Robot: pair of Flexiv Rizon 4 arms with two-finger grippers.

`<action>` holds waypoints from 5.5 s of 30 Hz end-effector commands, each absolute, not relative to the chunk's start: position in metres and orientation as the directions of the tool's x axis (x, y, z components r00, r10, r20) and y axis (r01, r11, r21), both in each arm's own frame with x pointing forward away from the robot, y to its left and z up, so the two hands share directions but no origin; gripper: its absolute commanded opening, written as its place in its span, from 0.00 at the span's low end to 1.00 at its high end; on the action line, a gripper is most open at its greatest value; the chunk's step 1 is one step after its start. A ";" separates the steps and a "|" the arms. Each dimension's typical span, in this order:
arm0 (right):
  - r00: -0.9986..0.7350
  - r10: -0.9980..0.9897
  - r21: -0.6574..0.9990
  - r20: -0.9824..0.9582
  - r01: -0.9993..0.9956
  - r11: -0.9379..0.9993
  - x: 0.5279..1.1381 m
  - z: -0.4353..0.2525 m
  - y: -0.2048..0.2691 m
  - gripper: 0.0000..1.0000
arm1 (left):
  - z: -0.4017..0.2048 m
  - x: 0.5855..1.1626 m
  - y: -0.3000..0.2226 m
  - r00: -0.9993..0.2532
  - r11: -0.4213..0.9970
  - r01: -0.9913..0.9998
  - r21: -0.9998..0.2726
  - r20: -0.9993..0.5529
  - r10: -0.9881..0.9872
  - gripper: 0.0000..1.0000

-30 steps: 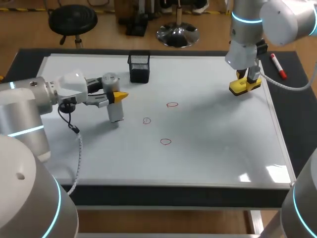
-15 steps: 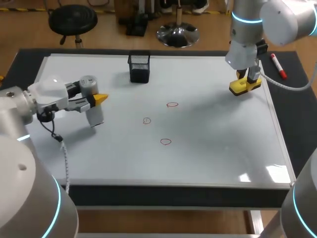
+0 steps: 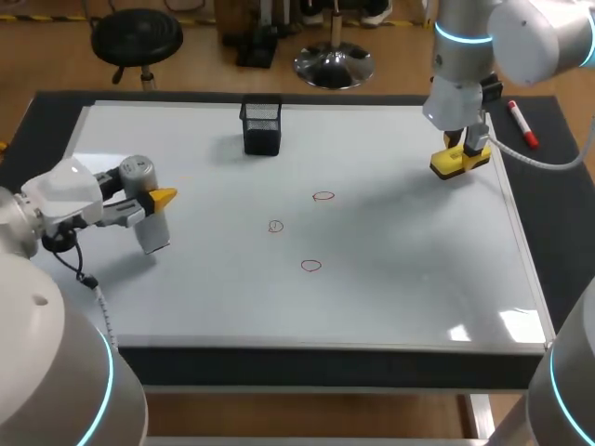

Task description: Pick up the inspection probe, press it on each red-marked spot on the whiteboard one by one, put down the probe, pick up the eraser, and wipe off all the red marks.

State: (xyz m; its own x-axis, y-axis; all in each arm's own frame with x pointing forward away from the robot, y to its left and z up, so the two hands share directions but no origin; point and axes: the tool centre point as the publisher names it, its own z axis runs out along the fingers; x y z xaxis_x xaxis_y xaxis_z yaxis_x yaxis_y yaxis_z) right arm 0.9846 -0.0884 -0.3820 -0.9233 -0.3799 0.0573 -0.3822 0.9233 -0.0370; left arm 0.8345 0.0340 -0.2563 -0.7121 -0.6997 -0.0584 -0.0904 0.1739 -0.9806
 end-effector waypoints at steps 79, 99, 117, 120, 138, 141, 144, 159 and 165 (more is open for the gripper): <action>-0.049 -0.998 -0.085 0.044 -0.995 0.045 0.883 -0.390 0.250 0.00 | -0.254 0.820 0.045 -0.577 0.166 -0.086 -0.982 -0.087 -0.812 0.00; 0.079 -0.997 -0.071 0.005 -0.994 -0.079 0.879 -0.410 0.288 0.00 | -0.254 0.820 0.045 -0.577 0.166 -0.086 -0.982 -0.087 -0.812 0.00; 0.024 -0.999 -0.034 0.039 -0.999 -0.026 0.882 -0.433 0.269 0.00 | -0.254 0.820 0.045 -0.577 0.166 -0.086 -0.982 -0.087 -0.812 0.00; 0.007 -0.999 -0.034 0.044 -0.999 -0.008 0.884 -0.433 0.262 0.00 | -0.254 0.820 0.045 -0.577 0.166 -0.086 -0.982 -0.087 -0.812 0.00; -0.072 -0.996 -0.063 0.050 -0.996 0.069 0.892 -0.422 0.228 0.00 | -0.254 0.820 0.045 -0.577 0.166 -0.086 -0.982 -0.087 -0.812 0.00; -0.071 -0.996 -0.087 0.058 -0.994 0.066 0.894 -0.418 0.228 0.00 | -0.254 0.820 0.045 -0.577 0.166 -0.086 -0.982 -0.087 -0.812 0.00; -0.076 -0.996 -0.091 0.049 -0.993 0.071 0.896 -0.411 0.228 0.00 | -0.254 0.820 0.045 -0.577 0.166 -0.086 -0.982 -0.087 -0.812 0.00; -0.158 -0.987 -0.095 -0.015 -0.983 0.158 0.925 -0.377 0.203 0.00 | -0.254 0.820 0.045 -0.577 0.166 -0.086 -0.982 -0.087 -0.812 0.00; -0.266 -0.962 -0.071 -0.060 -0.960 0.270 0.938 -0.370 0.168 0.00 | -0.254 0.820 0.045 -0.577 0.166 -0.086 -0.982 -0.087 -0.812 0.00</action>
